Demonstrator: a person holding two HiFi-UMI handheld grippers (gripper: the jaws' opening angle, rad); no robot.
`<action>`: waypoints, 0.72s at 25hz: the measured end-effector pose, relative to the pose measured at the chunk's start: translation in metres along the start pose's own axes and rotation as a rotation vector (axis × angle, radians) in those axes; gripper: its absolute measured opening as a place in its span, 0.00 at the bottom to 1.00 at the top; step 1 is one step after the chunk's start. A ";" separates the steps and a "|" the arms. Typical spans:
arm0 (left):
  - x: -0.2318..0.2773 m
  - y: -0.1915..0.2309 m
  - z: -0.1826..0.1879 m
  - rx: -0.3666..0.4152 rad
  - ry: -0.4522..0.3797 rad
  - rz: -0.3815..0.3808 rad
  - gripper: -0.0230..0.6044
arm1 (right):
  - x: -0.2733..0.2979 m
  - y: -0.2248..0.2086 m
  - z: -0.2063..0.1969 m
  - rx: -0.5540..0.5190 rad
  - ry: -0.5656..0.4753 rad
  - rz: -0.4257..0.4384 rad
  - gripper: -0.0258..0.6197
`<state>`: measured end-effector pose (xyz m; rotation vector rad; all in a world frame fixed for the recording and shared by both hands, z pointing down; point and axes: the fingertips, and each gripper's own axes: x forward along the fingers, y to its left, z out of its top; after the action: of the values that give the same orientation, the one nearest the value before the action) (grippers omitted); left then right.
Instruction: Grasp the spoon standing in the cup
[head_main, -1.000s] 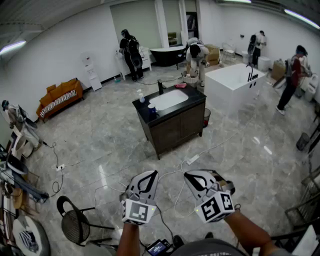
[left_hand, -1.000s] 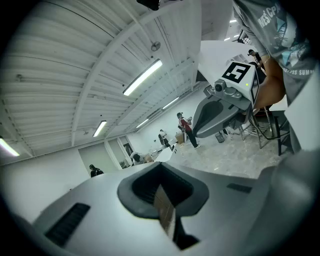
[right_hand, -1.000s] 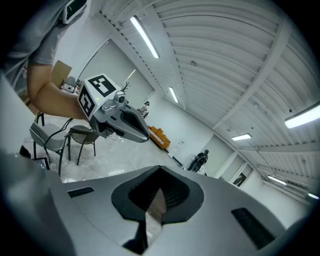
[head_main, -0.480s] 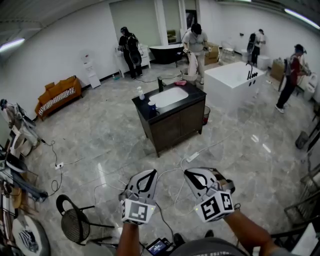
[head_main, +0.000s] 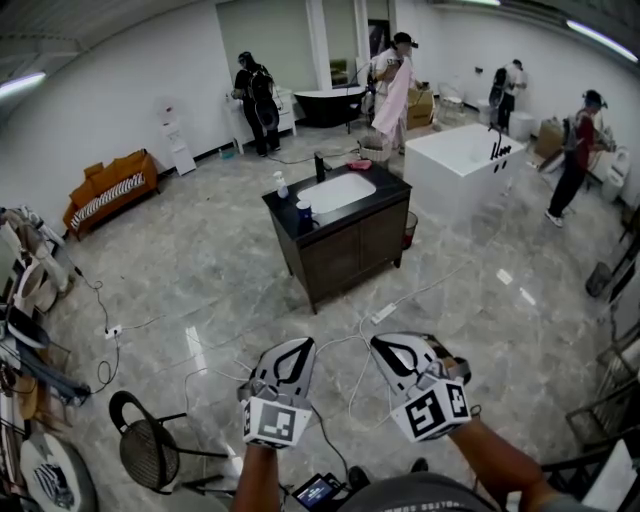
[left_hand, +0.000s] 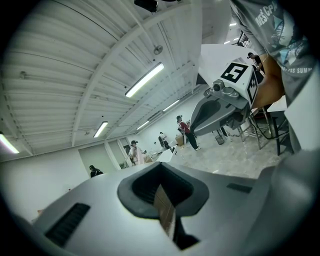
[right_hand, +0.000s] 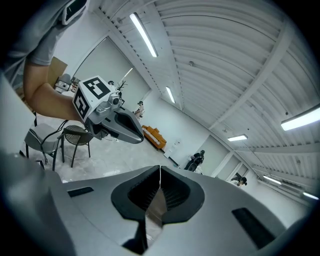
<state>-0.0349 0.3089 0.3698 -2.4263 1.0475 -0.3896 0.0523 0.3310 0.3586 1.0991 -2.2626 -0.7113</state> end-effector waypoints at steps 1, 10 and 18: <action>-0.001 0.003 -0.001 -0.001 -0.005 0.000 0.04 | 0.002 0.001 0.003 -0.001 -0.001 -0.001 0.09; -0.004 0.019 -0.003 -0.002 -0.035 0.001 0.04 | 0.010 -0.001 0.013 -0.018 0.011 -0.009 0.09; 0.012 0.034 -0.018 -0.011 0.001 0.009 0.04 | 0.035 -0.020 0.001 0.009 -0.001 0.005 0.09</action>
<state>-0.0551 0.2746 0.3681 -2.4299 1.0635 -0.3832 0.0432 0.2919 0.3528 1.0973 -2.2705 -0.7002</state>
